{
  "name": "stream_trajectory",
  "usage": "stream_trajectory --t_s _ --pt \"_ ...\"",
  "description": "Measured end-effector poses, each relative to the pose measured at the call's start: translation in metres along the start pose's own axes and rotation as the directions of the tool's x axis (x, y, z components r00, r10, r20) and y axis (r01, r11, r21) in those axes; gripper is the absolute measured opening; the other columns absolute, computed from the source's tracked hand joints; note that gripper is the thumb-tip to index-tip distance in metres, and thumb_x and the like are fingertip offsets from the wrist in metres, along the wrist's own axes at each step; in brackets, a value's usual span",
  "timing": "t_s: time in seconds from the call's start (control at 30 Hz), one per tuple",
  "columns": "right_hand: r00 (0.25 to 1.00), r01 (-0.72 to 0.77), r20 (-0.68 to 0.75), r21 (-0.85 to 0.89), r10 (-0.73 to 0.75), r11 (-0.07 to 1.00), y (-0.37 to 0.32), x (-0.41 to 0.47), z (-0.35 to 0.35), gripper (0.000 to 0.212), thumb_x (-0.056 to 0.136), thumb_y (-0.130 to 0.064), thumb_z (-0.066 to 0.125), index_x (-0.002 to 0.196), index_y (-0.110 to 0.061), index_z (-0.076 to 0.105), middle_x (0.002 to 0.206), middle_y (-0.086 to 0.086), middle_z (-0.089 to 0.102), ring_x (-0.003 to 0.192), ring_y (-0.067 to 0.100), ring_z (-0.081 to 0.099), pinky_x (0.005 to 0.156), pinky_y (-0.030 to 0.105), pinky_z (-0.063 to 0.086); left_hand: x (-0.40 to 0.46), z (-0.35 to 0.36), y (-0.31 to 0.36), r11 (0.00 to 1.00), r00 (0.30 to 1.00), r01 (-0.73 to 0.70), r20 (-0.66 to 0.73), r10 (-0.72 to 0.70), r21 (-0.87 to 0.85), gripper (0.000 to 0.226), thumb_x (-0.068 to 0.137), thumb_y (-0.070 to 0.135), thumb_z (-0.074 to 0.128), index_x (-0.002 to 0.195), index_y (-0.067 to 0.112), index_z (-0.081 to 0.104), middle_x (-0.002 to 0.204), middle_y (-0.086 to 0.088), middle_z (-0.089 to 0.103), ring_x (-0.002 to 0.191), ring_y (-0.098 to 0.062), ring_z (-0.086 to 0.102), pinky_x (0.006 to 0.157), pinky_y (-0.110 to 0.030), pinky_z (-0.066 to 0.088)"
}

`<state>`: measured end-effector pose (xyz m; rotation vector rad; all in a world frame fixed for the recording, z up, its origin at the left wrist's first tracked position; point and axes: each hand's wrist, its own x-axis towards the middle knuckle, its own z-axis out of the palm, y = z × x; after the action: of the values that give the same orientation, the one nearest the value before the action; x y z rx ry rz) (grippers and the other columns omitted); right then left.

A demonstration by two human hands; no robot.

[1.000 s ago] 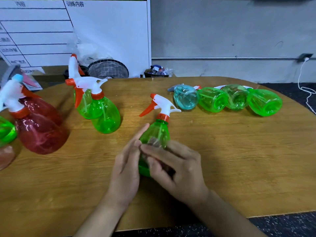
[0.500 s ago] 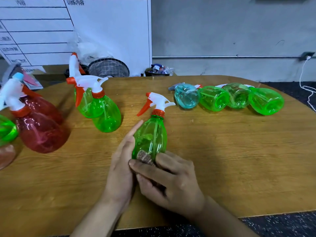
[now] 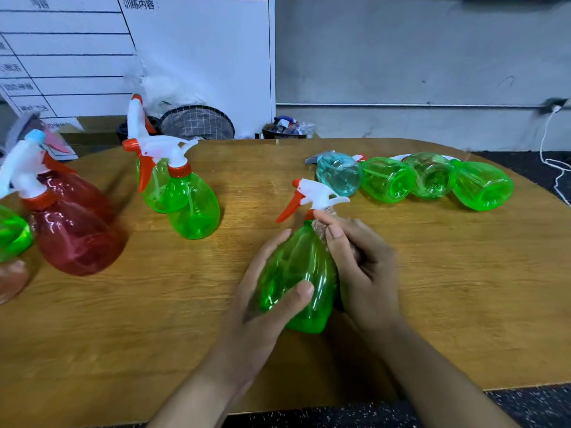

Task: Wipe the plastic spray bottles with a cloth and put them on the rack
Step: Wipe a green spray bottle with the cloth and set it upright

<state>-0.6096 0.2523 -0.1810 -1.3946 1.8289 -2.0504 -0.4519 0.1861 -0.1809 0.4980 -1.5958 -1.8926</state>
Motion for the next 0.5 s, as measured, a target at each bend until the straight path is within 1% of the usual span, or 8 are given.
stream_trajectory --t_s 0.03,0.1,0.17,0.23,0.3,0.37,0.43,0.5 --pt "0.999 -0.018 -0.041 0.046 0.02 0.999 -0.001 0.001 0.001 0.028 0.103 -0.026 0.057 0.123 -0.019 0.076 0.094 0.001 0.073 0.086 0.021 0.067 0.078 0.039 0.054 0.001 0.0 0.0 1.0 1.0 0.011 0.007 -0.011 -0.023 0.064 0.081 0.044 0.08 0.142 0.047 0.06 0.145 0.006 0.066 0.135 -0.018 0.063 0.108 -0.048 0.051" --pt "0.993 -0.037 -0.11 0.113 0.05 0.993 -0.004 0.003 0.003 0.025 0.102 -0.024 0.058 0.119 -0.022 0.076 0.107 -0.004 0.077 0.101 0.021 0.072 0.089 0.04 0.056 0.004 0.001 -0.001 0.995 0.999 0.043 0.002 -0.043 -0.088 0.062 0.084 0.043 0.08 0.143 0.046 0.06 0.144 0.007 0.067 0.134 -0.018 0.064 0.106 -0.045 0.054" --pt "0.99 -0.043 -0.128 0.114 0.057 0.993 -0.006 0.004 0.004 0.023 0.101 -0.022 0.058 0.115 -0.022 0.076 0.109 -0.004 0.077 0.104 0.02 0.072 0.092 0.036 0.055 0.005 0.001 -0.002 0.99 0.998 0.058 -0.007 -0.06 -0.132 0.055 0.087 0.045 0.072 0.141 0.047 0.063 0.144 0.011 0.066 0.135 -0.015 0.063 0.106 -0.04 0.056" --pt "0.992 -0.059 -0.111 0.081 0.068 0.995 -0.006 0.004 0.002 0.022 0.102 -0.02 0.059 0.114 -0.021 0.077 0.108 -0.005 0.078 0.104 0.02 0.072 0.091 0.034 0.055 0.005 0.001 -0.005 0.994 0.999 0.042 -0.018 -0.044 -0.097 0.045 0.093 0.042 0.061 0.137 0.049 0.066 0.148 0.012 0.063 0.14 -0.014 0.059 0.115 -0.046 0.05" --pt "0.994 -0.079 -0.076 0.025 0.08 0.997 -0.006 0.003 0.002 0.022 0.103 -0.017 0.06 0.114 -0.019 0.078 0.106 -0.005 0.077 0.102 0.02 0.072 0.088 0.037 0.057 0.005 0.002 -0.007 0.999 0.999 0.014 -0.038 -0.016 -0.05 0.042 0.096 0.044 0.059 0.138 0.048 0.066 0.151 0.011 0.061 0.143 -0.014 0.055 0.12 -0.053 0.041" --pt "0.995 -0.095 -0.046 -0.04 0.094 0.995 -0.005 -0.001 0.006 0.023 0.103 -0.018 0.06 0.116 -0.02 0.079 0.097 -0.002 0.075 0.089 0.016 0.069 0.078 0.037 0.055 0.006 0.002 -0.009 1.0 0.998 -0.002 -0.068 0.001 -0.015 0.043 0.097 0.05 0.061 0.139 0.045 0.066 0.151 0.009 0.061 0.144 -0.015 0.054 0.122 -0.056 0.039" --pt "0.998 -0.055 -0.008 -0.142 0.054 0.988 -0.006 -0.008 0.011 0.024 0.104 -0.024 0.059 0.117 -0.023 0.079 0.085 -0.006 0.066 0.074 0.012 0.06 0.065 0.025 0.047 0.008 -0.002 -0.011 1.0 0.993 -0.013 -0.117 0.011 -0.013 0.041 0.098 0.048 0.057 0.138 0.044 0.067 0.149 0.007 0.063 0.144 -0.017 0.054 0.122 -0.057 0.037" --pt "0.995 0.08 0.081 -0.231 -0.063 0.97 -0.013 -0.018 0.017 0.026 0.104 -0.03 0.058 0.119 -0.022 0.078 0.083 -0.015 0.057 0.069 0.005 0.054 0.062 0.015 0.04 0.009 -0.006 -0.011 1.0 0.986 -0.016 -0.164 0.012 -0.022 0.04 0.103 0.039 0.05 0.138 0.039 0.069 0.147 0.006 0.065 0.143 -0.017 0.055 0.124 -0.055 0.036"
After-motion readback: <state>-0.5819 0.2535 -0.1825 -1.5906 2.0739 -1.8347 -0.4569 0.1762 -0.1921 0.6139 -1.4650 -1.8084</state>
